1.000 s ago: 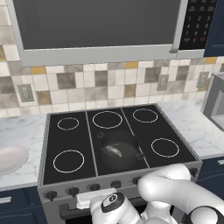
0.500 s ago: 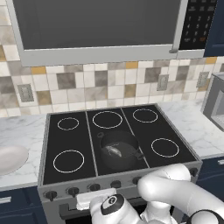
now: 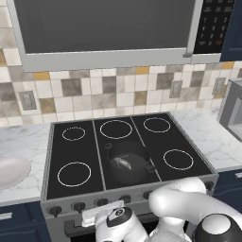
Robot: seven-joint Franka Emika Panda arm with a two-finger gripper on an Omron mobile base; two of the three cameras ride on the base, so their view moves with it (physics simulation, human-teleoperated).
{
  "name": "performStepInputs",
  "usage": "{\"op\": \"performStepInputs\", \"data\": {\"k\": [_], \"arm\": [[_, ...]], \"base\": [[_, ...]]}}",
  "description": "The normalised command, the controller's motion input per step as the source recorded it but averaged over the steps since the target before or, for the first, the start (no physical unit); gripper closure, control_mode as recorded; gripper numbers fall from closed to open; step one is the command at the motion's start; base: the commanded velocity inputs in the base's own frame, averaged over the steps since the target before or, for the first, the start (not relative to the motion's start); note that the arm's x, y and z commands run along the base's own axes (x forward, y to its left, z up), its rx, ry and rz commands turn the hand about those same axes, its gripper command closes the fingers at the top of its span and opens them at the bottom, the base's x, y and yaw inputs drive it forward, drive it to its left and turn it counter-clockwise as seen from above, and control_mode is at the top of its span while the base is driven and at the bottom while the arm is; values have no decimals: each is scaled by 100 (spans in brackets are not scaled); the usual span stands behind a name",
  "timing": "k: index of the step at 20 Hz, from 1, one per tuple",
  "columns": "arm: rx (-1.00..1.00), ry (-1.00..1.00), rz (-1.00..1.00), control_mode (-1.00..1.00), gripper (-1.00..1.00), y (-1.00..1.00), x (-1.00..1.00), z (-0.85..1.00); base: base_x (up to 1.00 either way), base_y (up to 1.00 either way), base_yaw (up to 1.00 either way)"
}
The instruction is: Retrieve the frozen meat and place it in the pot on a burner. Then turn the burner on.
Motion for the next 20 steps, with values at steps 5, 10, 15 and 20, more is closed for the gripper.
{"op": "performStepInputs", "data": {"k": [5, 10, 15, 20], "arm": [[-41, 4, 0, -100, 100, 0, 0, -10], [-42, 4, 0, -100, 100, 0, 0, -15], [-40, 11, 0, -100, 100, 0, 0, -9], [-36, 11, 0, -100, 100, 0, 0, -7]], "base": [[0, 0, 0], [0, 0, 0], [0, 0, 0], [0, 0, 0]]}}
